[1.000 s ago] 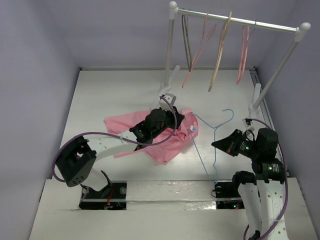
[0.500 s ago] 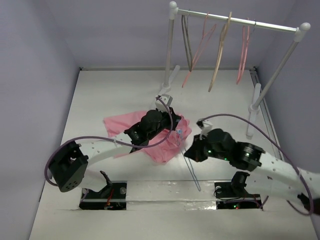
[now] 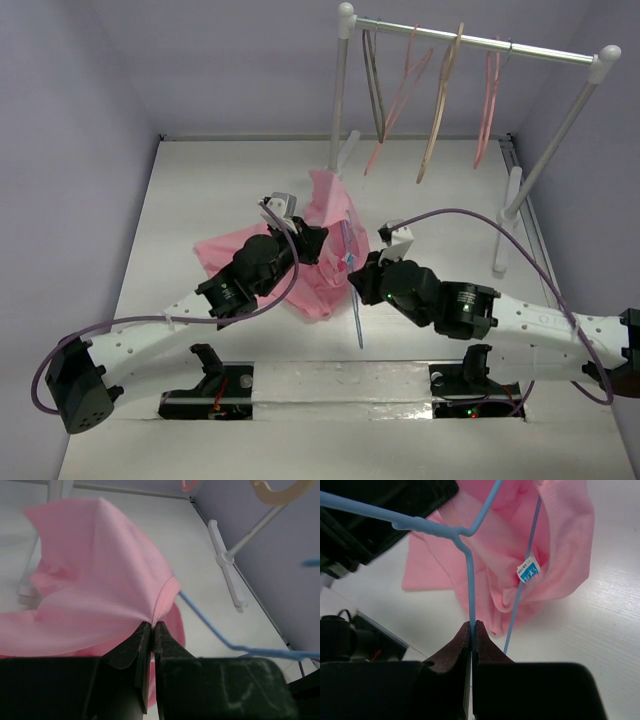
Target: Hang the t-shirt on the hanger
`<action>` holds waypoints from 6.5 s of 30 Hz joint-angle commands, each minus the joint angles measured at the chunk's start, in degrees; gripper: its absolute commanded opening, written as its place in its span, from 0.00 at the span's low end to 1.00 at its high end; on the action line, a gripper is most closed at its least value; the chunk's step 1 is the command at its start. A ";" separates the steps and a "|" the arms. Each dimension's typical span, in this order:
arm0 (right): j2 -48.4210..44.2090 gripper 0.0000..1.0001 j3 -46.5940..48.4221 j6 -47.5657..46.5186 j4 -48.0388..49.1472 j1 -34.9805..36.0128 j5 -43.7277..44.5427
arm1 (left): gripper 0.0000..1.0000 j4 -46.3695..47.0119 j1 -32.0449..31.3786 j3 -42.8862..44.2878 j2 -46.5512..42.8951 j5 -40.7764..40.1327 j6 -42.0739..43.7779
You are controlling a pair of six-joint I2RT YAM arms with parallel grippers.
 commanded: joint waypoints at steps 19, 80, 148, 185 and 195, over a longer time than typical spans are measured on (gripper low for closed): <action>3.37 0.00 -4.86 -14.41 36.62 -9.23 -12.62 | 0.00 -4.47 -0.27 -1.34 -9.75 13.48 -2.47; 7.33 0.00 -11.81 -18.11 59.76 -10.65 -24.40 | 0.41 4.57 5.53 9.73 0.88 -2.16 -12.84; 17.79 0.41 -13.56 0.87 61.25 -9.59 -11.14 | 0.00 1.41 8.96 5.78 -10.81 -2.69 -20.93; 21.39 0.34 0.32 -5.10 40.51 -2.12 -2.52 | 0.00 -3.17 8.96 8.15 -9.76 -2.51 -20.14; 24.64 0.35 2.25 -4.31 40.51 -2.12 2.57 | 0.00 -2.55 8.96 7.27 -11.34 -1.63 -20.84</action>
